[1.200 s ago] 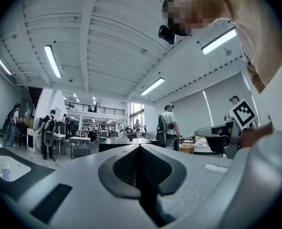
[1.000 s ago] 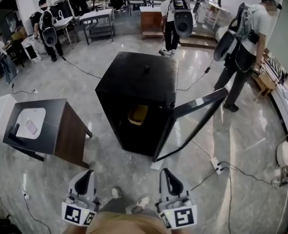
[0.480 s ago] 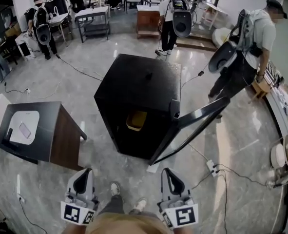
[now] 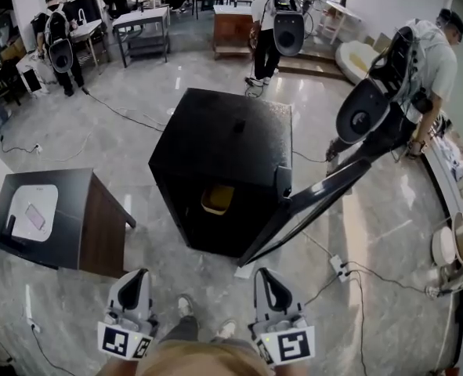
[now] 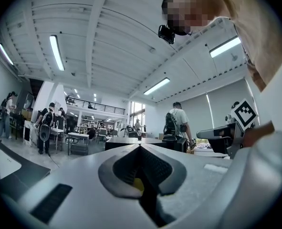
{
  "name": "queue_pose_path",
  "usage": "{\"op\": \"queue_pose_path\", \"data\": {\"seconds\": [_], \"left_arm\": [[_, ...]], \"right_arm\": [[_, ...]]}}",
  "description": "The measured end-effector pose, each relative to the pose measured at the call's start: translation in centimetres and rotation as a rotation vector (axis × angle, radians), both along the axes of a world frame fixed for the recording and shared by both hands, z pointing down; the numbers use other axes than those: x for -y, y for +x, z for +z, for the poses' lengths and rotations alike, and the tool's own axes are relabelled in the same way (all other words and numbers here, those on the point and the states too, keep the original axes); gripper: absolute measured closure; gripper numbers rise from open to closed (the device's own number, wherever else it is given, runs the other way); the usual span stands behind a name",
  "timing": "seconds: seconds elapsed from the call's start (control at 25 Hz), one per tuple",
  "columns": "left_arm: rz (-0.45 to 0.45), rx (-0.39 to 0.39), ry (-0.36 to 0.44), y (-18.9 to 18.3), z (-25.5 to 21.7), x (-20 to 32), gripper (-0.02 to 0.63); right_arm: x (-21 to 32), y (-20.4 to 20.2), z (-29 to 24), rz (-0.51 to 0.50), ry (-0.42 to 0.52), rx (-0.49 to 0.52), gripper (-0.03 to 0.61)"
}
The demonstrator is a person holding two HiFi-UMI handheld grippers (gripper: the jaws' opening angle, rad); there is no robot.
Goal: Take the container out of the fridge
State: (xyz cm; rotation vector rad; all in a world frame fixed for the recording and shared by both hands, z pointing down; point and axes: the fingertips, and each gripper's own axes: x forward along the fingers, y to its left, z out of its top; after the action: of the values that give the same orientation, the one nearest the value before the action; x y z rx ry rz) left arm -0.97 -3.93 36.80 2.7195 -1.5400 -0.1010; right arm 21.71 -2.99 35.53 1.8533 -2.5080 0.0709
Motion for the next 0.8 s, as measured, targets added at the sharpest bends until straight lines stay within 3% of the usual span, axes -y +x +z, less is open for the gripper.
{"op": "queue_pose_path", "data": {"seconds": [0.6, 0.8], "left_arm": [[0.009, -0.013, -0.012, -0.9, 0.9, 1.6, 0.612], [0.009, -0.015, -0.037, -1.2, 2.2, 1.7, 0.612]], "right_arm": [[2.5, -1.5, 1.9, -0.037, -0.024, -0.118, 0.575], [3.8, -1.8, 3.5, -0.019, -0.06, -0.078, 0.575]]}}
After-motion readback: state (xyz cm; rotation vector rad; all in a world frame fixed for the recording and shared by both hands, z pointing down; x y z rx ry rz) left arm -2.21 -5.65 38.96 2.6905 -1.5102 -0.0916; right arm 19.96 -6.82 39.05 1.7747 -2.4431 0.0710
